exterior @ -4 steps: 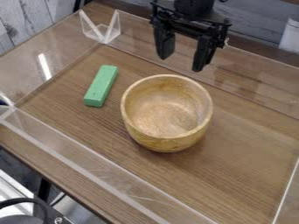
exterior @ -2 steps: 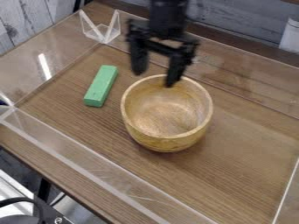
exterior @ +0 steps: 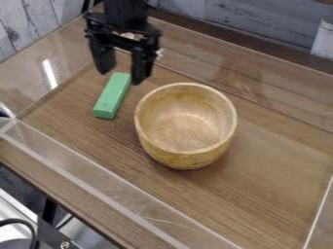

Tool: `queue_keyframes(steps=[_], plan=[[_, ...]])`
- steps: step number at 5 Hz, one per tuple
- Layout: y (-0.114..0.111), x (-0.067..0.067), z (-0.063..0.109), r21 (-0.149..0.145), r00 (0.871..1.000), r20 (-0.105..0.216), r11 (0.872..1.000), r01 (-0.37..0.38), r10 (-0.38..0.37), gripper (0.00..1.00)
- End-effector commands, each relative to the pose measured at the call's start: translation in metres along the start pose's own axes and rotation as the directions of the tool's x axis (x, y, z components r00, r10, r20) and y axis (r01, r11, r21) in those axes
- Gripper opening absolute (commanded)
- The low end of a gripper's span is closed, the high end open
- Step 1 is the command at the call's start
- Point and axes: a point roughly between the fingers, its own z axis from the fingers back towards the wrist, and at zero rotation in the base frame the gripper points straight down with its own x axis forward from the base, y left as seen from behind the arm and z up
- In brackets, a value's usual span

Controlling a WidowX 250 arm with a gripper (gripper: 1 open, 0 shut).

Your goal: Put the green block in the brown bowl

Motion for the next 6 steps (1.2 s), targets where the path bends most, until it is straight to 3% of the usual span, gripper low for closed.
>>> queue_keyframes(steps=[1, 5, 6], plan=[[0.022, 0.006, 0.003, 0.023, 0.999, 0.041, 1.000, -0.020, 0.019, 1.00], [0.038, 0.023, -0.052, 0.027, 0.998, 0.028, 0.997, -0.065, 0.065, 1.00], [0.040, 0.029, -0.056, 0.025, 0.997, 0.031, 0.997, -0.075, 0.074, 1.00]])
